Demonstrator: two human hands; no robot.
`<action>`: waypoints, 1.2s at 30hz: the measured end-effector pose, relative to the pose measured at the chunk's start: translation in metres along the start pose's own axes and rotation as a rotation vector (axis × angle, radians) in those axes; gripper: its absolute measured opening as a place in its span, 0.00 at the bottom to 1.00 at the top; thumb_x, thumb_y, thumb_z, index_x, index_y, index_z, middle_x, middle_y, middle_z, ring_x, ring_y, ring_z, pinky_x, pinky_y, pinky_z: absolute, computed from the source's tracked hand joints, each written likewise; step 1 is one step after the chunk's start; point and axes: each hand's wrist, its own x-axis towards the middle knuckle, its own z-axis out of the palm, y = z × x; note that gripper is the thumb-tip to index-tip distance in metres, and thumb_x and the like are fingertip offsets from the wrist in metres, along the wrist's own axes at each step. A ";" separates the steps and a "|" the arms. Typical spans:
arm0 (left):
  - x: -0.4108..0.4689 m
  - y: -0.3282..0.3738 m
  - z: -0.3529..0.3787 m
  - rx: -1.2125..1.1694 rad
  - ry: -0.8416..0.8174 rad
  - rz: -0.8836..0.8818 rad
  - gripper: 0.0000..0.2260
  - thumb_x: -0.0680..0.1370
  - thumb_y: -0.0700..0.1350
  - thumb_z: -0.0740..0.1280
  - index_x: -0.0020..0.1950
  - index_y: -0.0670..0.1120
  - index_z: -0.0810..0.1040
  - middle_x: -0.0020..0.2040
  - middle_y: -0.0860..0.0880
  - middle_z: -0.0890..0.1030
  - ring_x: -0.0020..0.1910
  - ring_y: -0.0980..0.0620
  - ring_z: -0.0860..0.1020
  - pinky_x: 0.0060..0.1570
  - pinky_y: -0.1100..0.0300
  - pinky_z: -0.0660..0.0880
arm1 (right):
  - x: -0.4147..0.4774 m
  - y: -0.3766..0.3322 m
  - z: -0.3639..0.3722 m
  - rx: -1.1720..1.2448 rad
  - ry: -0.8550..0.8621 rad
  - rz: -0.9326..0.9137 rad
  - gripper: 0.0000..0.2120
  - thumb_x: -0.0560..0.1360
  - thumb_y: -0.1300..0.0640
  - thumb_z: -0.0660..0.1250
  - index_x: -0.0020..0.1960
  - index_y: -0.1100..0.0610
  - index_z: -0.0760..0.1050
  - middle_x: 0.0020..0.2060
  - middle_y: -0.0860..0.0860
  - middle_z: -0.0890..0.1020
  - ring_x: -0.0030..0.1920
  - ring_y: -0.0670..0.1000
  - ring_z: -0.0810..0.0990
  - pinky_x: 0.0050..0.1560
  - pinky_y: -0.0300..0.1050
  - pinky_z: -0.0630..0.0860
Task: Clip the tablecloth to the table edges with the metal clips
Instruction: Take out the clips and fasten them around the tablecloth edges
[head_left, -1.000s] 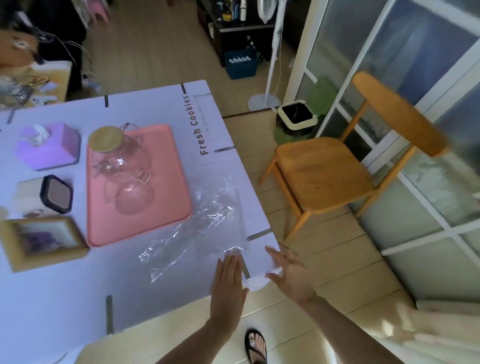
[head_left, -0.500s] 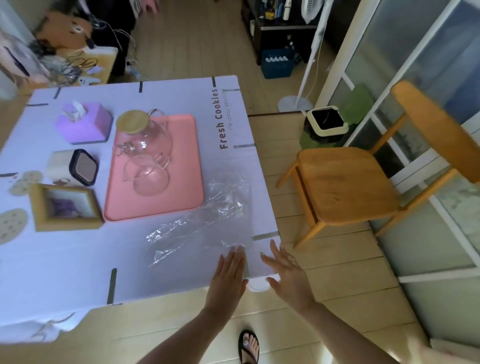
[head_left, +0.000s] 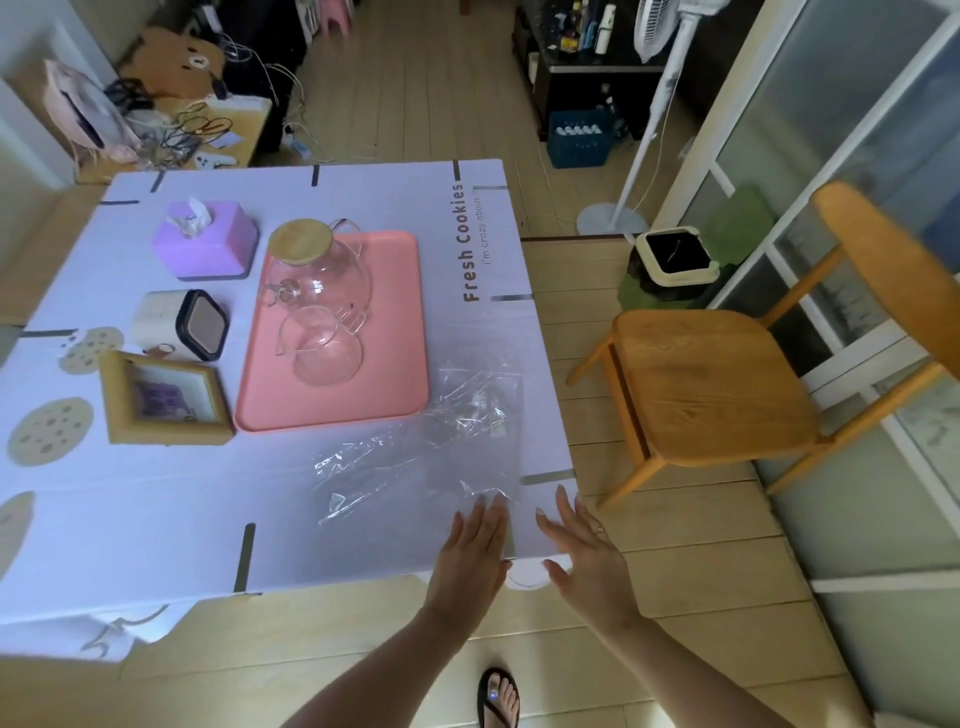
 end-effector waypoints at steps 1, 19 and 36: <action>0.000 0.000 0.000 0.006 -0.006 -0.003 0.38 0.58 0.53 0.80 0.63 0.39 0.75 0.63 0.43 0.77 0.61 0.44 0.77 0.52 0.50 0.79 | 0.000 0.000 0.000 -0.007 -0.001 0.001 0.35 0.57 0.60 0.81 0.63 0.49 0.77 0.67 0.53 0.73 0.66 0.58 0.73 0.55 0.48 0.77; -0.005 -0.001 -0.002 -0.002 -0.034 -0.029 0.37 0.55 0.54 0.80 0.61 0.42 0.78 0.63 0.47 0.78 0.62 0.48 0.76 0.54 0.54 0.77 | 0.003 -0.011 -0.007 -0.230 -0.110 -0.076 0.36 0.58 0.59 0.79 0.65 0.53 0.74 0.69 0.55 0.70 0.69 0.56 0.67 0.70 0.50 0.57; -0.153 -0.188 -0.039 0.057 -0.052 -0.311 0.44 0.54 0.48 0.81 0.65 0.39 0.66 0.69 0.44 0.71 0.65 0.45 0.70 0.61 0.49 0.67 | -0.004 -0.182 0.083 -0.075 -0.269 -0.473 0.39 0.55 0.57 0.78 0.65 0.49 0.70 0.67 0.49 0.73 0.64 0.53 0.75 0.70 0.47 0.63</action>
